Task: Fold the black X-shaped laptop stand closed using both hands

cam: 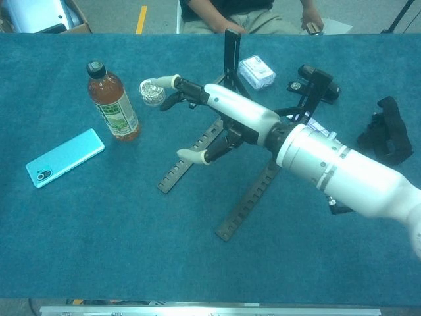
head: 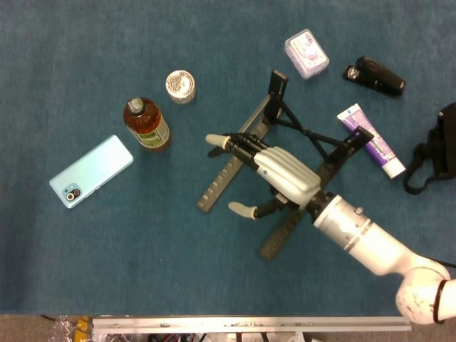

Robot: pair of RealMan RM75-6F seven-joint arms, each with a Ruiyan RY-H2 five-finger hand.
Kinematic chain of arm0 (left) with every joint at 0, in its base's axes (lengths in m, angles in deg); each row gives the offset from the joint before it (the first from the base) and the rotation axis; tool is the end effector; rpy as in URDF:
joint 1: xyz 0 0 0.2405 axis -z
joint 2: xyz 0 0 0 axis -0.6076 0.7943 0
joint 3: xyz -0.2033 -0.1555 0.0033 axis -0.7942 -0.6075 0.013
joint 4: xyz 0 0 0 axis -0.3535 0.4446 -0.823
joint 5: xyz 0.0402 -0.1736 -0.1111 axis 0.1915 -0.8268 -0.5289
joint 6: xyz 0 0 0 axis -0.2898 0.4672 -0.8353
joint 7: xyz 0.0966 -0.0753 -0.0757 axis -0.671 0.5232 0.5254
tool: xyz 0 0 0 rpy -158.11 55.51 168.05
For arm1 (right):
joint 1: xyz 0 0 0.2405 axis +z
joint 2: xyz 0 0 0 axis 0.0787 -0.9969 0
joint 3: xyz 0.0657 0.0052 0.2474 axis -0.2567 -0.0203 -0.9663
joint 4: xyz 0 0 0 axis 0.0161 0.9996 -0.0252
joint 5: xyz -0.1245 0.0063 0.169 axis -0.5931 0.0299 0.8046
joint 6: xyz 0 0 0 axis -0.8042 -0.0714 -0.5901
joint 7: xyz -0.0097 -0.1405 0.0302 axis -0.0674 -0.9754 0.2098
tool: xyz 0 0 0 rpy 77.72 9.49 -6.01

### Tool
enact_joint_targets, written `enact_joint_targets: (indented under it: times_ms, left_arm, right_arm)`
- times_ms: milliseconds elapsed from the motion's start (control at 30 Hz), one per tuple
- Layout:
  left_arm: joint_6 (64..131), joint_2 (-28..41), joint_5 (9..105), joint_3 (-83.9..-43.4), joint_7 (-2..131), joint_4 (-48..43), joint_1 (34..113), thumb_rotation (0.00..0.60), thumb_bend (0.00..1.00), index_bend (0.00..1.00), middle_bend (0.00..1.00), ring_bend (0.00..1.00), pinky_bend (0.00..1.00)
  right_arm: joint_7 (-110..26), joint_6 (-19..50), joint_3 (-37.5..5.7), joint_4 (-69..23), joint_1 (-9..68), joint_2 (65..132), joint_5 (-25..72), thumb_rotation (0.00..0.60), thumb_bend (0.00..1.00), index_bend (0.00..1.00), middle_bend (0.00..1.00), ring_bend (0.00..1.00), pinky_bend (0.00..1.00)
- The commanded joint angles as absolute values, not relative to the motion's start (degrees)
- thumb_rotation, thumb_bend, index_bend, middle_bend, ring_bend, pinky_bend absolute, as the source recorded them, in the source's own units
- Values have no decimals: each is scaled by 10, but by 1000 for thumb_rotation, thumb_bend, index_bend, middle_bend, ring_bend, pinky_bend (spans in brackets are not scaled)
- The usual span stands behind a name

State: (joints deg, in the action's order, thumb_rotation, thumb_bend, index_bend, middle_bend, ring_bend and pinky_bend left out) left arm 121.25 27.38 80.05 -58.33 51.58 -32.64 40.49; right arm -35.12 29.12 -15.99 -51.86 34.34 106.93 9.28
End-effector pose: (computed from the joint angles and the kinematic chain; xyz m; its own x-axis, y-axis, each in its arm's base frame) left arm -0.2855 0.1694 0.1654 0.4752 -0.0240 0.8795 0.8793 0.0484 -0.4738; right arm -0.0573 -0.2520 -0.0419 -0.0874 -0.6465 0.7579 -0.8434 -0.3569 -0.4017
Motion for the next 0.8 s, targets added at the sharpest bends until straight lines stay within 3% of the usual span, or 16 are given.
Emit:
enact_joint_targets:
  times_ms: [33, 333, 800]
  left_arm:
    - [1212, 273, 800, -583, 516, -326, 405, 600, 276, 185, 167, 144, 141]
    - [1210, 271, 797, -584, 519, -322, 405, 600, 276, 185, 167, 144, 141]
    - [1211, 268, 802, -584, 524, -316, 405, 600, 276, 185, 167, 144, 141]
  right_arm:
    - [-354, 289, -169, -501, 351, 1082, 108, 600, 256, 38, 210, 57, 57]
    - [-338, 303, -191, -447, 370, 1111, 146, 600, 256, 38, 210, 57, 57]
    - [-339, 308, -178, -404, 370, 1115, 171, 600, 255, 38, 210, 51, 57]
